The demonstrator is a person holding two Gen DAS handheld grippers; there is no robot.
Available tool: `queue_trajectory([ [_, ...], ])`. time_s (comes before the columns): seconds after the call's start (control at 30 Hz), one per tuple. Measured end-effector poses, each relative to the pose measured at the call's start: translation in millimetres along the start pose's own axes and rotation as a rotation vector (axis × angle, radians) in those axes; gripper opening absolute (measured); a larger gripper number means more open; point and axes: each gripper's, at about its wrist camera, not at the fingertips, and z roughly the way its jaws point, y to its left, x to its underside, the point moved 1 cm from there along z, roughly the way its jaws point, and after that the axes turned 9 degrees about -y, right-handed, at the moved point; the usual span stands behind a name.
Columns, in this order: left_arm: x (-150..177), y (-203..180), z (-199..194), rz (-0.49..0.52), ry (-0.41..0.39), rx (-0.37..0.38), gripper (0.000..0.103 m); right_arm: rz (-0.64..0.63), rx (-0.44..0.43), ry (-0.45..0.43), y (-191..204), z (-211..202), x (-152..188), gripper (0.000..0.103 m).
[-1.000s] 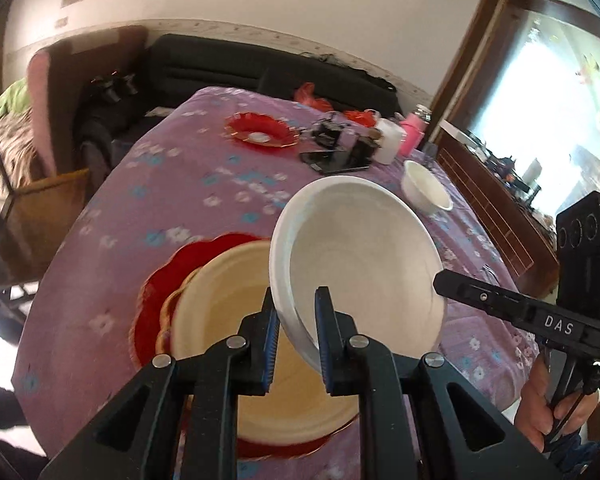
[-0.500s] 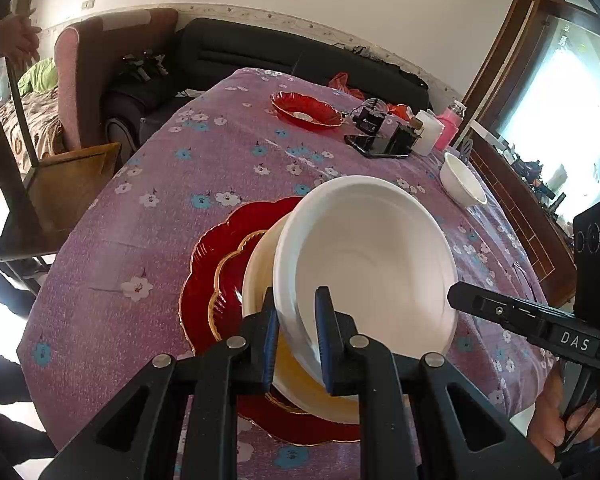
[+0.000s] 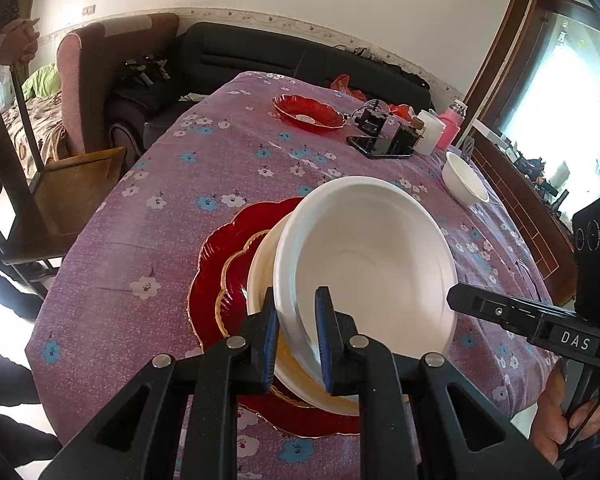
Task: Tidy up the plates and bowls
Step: 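Lower the white foam bowl onto the tan bowl and open the right tool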
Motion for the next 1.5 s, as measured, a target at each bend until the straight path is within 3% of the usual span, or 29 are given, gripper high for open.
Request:
queue_trajectory([
  [0.27, -1, 0, -2, -0.006, 0.000, -0.003, 0.020, -0.018, -0.006, 0.000, 3, -2, 2, 0.014],
  [0.4, -1, -1, -3, -0.001, -0.002, -0.006, 0.035, -0.015, -0.014, 0.004, 4, -3, 1, 0.014],
  [1.07, -6, -3, -10, -0.003, -0.024, -0.017, 0.037, 0.006, -0.023, -0.032, -5, -16, -6, 0.014],
  [1.4, -8, -27, -14, 0.059, -0.057, -0.016, 0.046, 0.050, -0.012, -0.059, -22, -27, -9, 0.014],
  [1.47, -9, -33, -15, 0.073, -0.069, -0.024, 0.051, 0.057, -0.007, -0.067, -27, -29, -10, 0.019],
  [1.5, -10, -38, -16, 0.090, -0.084, -0.032, 0.055, 0.062, -0.005, -0.073, -29, -31, -10, 0.026],
])
